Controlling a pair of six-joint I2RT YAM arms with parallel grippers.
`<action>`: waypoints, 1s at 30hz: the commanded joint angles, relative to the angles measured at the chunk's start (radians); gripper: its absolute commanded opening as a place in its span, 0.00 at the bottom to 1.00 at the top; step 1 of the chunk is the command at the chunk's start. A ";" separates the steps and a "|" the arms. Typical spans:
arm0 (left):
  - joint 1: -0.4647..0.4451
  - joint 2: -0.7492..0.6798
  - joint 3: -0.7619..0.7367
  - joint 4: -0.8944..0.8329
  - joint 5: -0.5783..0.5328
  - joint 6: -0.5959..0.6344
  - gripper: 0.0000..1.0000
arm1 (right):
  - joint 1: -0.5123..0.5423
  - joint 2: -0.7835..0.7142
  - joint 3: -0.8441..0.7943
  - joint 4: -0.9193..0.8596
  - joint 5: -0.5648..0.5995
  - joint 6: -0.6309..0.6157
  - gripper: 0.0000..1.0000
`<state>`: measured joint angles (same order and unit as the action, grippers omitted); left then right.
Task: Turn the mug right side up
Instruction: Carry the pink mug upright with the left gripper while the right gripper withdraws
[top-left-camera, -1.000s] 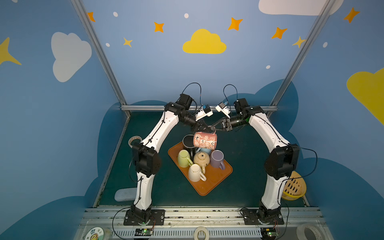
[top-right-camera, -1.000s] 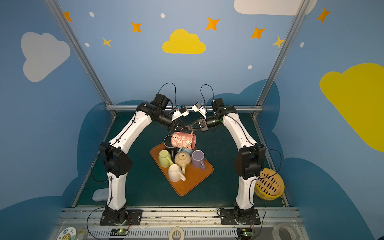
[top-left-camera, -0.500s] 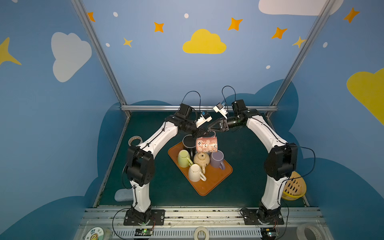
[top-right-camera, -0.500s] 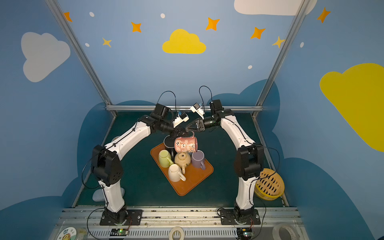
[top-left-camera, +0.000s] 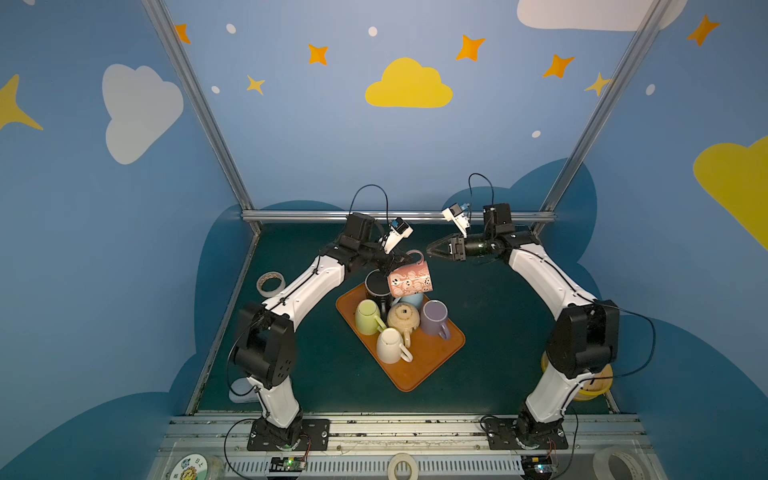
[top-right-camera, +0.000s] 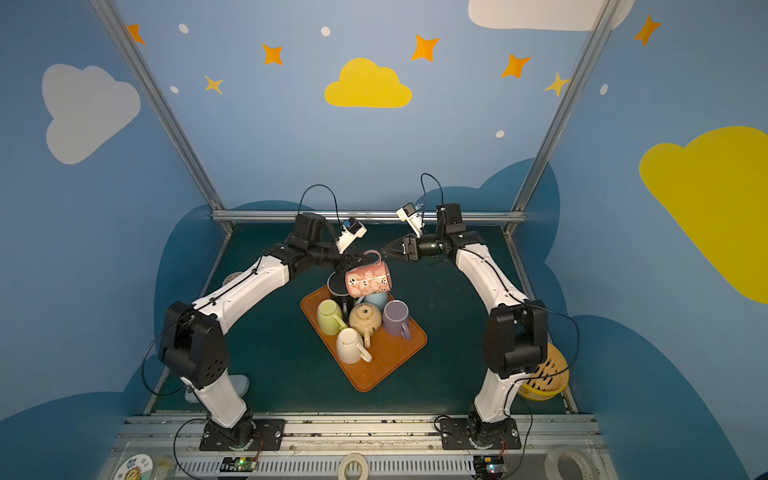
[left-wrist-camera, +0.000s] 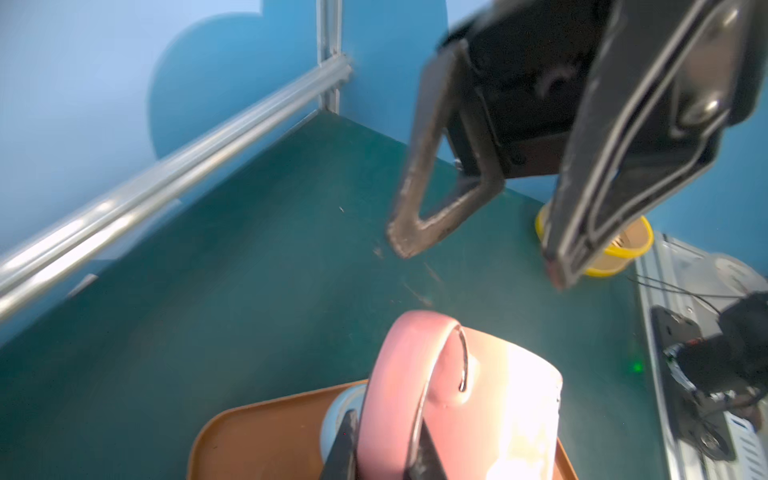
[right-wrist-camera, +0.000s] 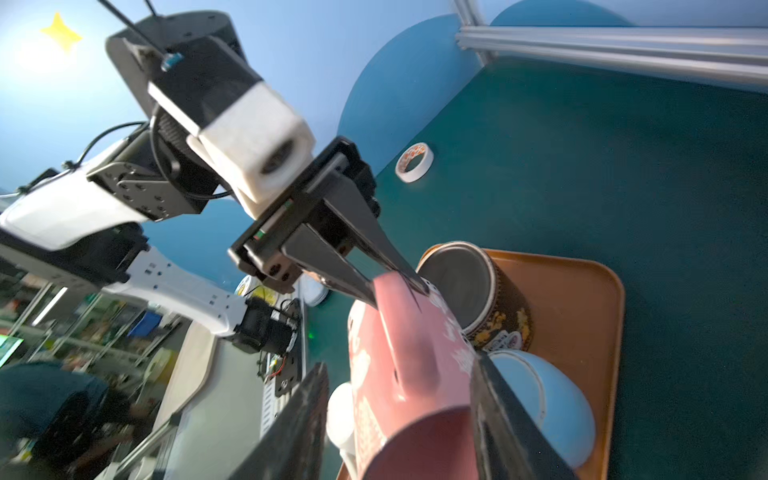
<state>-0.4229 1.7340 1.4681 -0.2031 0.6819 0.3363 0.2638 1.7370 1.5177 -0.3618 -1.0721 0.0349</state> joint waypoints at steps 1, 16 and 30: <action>0.019 -0.082 -0.015 0.200 -0.037 -0.085 0.03 | -0.007 -0.090 -0.080 0.232 0.147 0.128 0.49; 0.097 -0.215 -0.250 0.523 -0.525 -0.224 0.03 | -0.009 -0.317 -0.350 0.498 0.457 0.288 0.29; 0.194 -0.127 -0.411 0.906 -0.990 -0.201 0.03 | 0.025 -0.350 -0.531 0.698 0.485 0.374 0.20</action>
<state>-0.2451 1.5890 1.0565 0.4339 -0.1894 0.1436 0.2695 1.3911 1.0027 0.2512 -0.5873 0.3882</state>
